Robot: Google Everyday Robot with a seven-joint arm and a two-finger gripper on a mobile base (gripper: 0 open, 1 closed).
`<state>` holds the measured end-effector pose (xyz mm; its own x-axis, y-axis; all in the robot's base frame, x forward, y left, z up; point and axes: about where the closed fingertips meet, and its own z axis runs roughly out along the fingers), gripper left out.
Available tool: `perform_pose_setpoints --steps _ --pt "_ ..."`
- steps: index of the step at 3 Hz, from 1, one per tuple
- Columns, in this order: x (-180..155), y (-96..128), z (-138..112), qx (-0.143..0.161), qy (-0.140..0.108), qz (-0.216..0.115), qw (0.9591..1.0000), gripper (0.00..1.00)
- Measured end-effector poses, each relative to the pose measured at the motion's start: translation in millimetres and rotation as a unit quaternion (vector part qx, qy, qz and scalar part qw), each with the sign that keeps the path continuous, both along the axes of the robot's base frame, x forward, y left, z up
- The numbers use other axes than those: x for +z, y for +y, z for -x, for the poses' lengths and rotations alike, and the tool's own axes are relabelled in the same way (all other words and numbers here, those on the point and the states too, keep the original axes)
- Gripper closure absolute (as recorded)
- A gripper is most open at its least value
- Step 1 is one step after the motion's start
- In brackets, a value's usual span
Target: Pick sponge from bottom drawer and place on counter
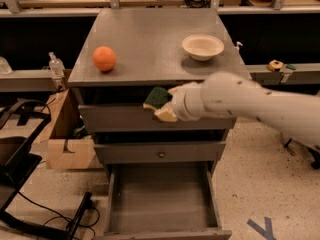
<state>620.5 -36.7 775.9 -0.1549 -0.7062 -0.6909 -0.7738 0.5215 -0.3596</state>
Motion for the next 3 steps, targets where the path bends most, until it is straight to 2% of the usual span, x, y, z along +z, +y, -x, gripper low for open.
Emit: perform_pose_setpoints --steps 1,2,3 --pt "72 8 -14 0.005 -0.009 0.035 0.9993 1.00" --pt "122 16 -22 -0.001 -0.006 0.071 0.9975 1.00" --pt "122 16 -22 -0.001 -0.007 0.070 0.9975 1.00"
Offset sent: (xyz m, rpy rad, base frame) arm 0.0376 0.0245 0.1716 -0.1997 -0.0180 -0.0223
